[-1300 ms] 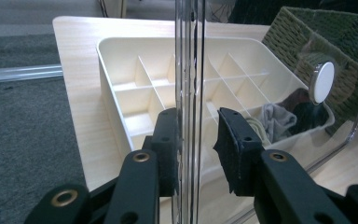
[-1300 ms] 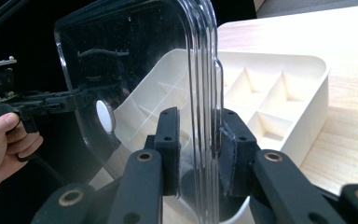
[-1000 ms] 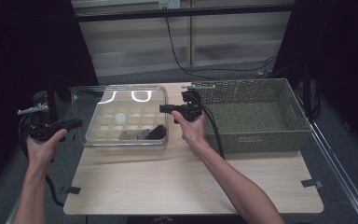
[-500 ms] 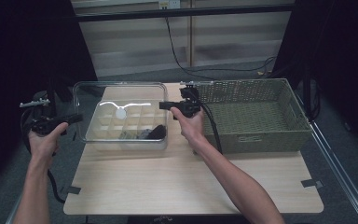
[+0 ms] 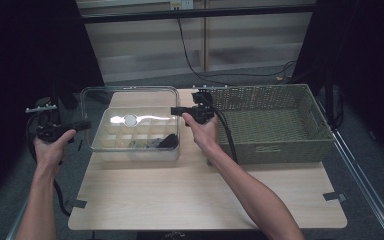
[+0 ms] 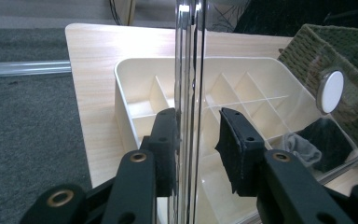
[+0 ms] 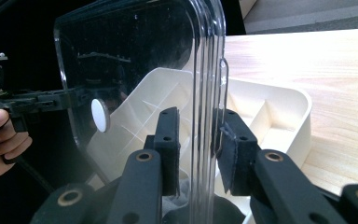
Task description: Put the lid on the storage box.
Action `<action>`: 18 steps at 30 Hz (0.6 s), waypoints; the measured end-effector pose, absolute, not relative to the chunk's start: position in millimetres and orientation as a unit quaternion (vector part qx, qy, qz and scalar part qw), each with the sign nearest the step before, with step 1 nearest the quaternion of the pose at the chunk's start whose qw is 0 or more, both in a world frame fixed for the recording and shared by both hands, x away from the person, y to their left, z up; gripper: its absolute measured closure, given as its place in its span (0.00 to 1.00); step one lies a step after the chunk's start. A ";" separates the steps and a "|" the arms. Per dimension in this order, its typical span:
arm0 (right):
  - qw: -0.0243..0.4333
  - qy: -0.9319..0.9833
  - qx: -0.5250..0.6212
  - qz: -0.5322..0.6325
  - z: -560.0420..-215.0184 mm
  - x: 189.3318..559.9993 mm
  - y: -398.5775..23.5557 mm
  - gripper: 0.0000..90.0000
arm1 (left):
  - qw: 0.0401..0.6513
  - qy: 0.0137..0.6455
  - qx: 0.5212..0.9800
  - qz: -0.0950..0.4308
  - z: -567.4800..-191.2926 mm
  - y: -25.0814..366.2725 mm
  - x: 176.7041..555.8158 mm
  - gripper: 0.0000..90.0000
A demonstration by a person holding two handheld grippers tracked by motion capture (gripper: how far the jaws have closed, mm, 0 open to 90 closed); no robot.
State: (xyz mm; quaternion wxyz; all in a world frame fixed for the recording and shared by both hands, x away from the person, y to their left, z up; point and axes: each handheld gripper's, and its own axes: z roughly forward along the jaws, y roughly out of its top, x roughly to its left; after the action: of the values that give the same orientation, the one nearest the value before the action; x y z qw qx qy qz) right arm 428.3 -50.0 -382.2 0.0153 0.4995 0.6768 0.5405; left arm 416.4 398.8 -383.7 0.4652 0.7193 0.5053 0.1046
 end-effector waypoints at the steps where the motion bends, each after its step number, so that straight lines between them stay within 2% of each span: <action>1: 0.016 0.677 0.499 0.540 -382.4 428.7 -49.6 0.79 | 0.463 0.506 0.720 0.105 -384.9 398.5 417.4 0.74; 18: 0.056 0.685 0.511 0.517 -388.2 435.0 -37.0 0.71 | 0.458 0.512 0.719 0.106 -392.2 396.2 426.1 0.68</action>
State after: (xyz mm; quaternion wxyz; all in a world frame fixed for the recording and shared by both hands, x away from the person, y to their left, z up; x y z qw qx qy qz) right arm 435.0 -37.0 -388.2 0.0556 0.5114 0.6845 0.5165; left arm 426.1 396.2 -392.2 0.4579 0.7188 0.5124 0.1055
